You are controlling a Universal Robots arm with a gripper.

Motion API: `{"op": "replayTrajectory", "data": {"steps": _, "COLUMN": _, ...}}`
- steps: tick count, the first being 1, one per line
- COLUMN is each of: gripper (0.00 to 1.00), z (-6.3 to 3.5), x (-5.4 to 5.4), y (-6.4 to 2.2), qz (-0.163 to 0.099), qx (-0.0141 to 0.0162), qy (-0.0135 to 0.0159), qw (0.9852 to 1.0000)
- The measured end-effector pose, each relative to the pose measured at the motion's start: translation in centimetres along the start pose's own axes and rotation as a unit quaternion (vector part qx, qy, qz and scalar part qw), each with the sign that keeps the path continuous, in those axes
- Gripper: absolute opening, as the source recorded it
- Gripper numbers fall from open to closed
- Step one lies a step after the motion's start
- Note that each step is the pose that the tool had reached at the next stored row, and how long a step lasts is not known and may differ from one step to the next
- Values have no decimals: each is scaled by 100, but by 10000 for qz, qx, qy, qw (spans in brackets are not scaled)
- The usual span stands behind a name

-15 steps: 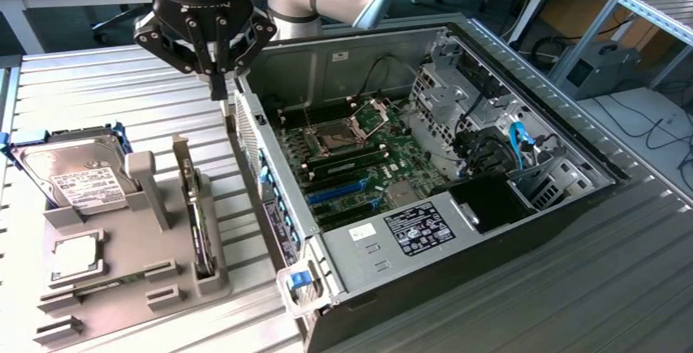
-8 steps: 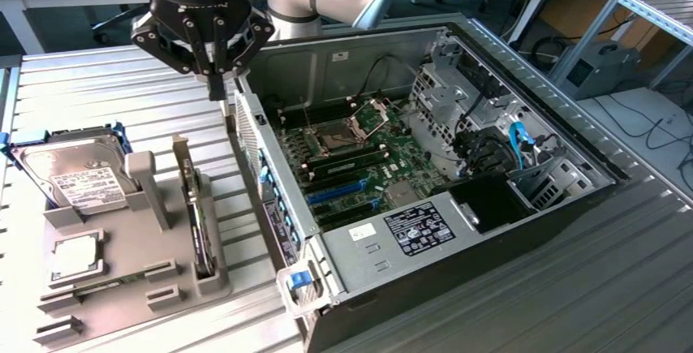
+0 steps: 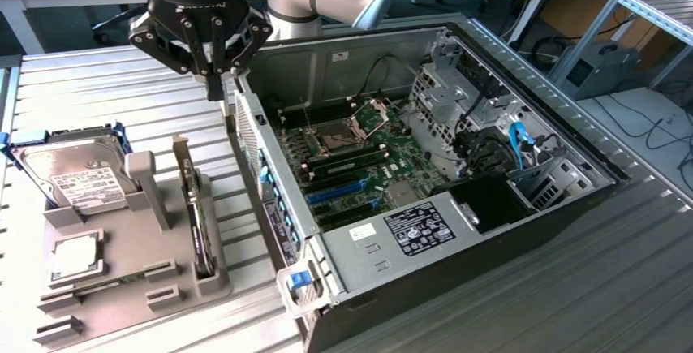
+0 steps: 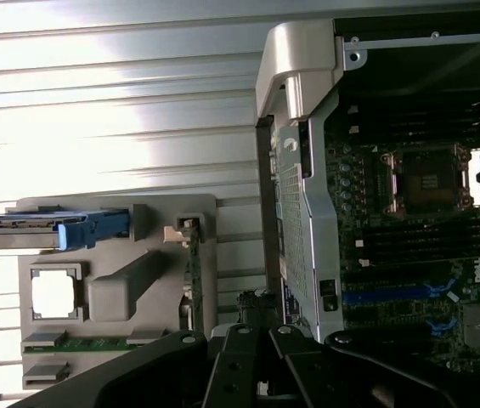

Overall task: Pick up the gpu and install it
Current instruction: 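Reach for the gpu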

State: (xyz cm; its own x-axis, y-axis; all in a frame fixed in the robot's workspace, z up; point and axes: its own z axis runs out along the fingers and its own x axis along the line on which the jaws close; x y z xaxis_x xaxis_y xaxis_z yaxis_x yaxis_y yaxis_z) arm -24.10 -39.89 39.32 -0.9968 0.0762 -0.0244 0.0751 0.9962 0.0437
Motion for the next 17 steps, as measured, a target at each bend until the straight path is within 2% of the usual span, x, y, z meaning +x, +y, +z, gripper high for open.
{"op": "replayTrajectory", "data": {"steps": 17, "gripper": 11, "z": -2, "x": 135, "y": -10, "qz": 0, "qx": 0, "qy": 0, "qw": 10000}}
